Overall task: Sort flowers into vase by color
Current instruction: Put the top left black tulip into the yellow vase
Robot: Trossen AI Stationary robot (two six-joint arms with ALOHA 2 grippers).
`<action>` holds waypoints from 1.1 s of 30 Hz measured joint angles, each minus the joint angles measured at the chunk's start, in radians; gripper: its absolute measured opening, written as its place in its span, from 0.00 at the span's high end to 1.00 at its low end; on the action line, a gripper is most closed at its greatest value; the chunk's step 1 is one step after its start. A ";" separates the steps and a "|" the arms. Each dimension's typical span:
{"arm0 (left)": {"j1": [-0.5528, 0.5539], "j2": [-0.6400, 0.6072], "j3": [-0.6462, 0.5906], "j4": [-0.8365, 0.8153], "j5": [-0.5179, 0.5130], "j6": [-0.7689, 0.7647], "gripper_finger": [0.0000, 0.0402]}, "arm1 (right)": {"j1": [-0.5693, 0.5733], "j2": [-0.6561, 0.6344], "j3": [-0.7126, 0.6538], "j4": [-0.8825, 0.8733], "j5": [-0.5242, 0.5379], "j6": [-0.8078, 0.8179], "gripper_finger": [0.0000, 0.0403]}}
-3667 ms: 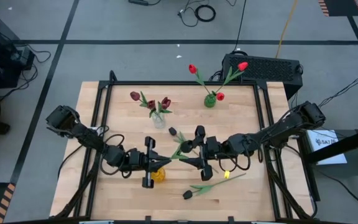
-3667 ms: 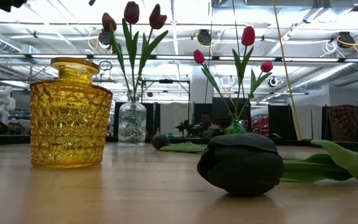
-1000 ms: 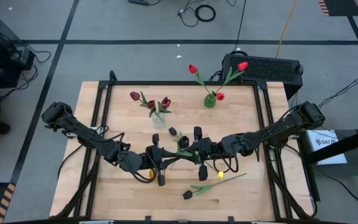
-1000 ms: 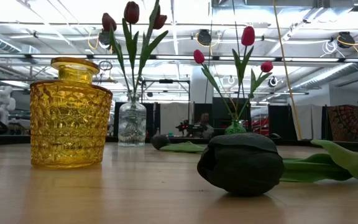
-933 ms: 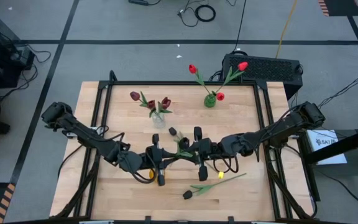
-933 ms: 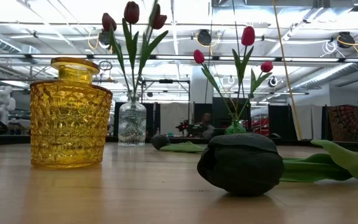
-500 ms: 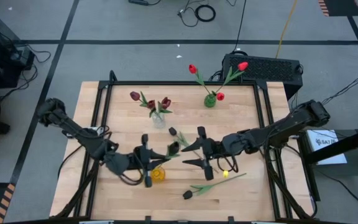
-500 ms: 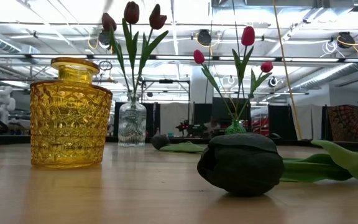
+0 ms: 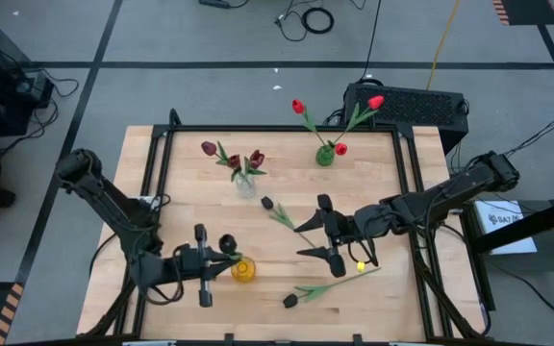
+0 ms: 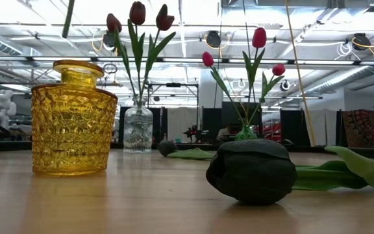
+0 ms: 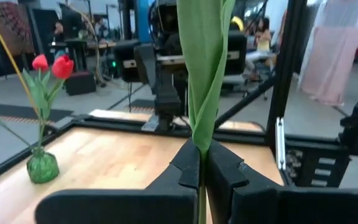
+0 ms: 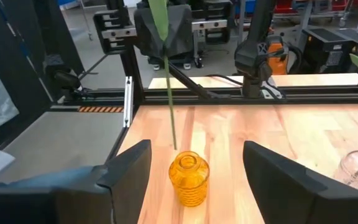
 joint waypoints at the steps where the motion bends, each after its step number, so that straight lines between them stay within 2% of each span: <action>1: 0.000 0.000 -0.014 0.036 -0.002 0.014 0.98 | 0.000 0.000 0.000 0.000 0.000 0.000 0.39; 15: 0.029 0.046 -0.190 0.344 -0.056 0.036 0.98 | -0.001 0.000 0.000 0.001 0.000 -0.014 0.39; 24: 0.025 0.164 -0.207 0.532 -0.063 0.112 0.98 | -0.001 0.000 0.000 -0.002 0.000 -0.015 0.39; 30: 0.021 0.206 -0.207 0.533 -0.096 0.115 0.98 | -0.001 0.000 0.000 -0.005 0.000 -0.011 0.39; 33: 0.021 0.206 -0.207 0.512 -0.096 0.115 0.94 | -0.001 0.000 0.000 -0.027 0.000 -0.003 0.39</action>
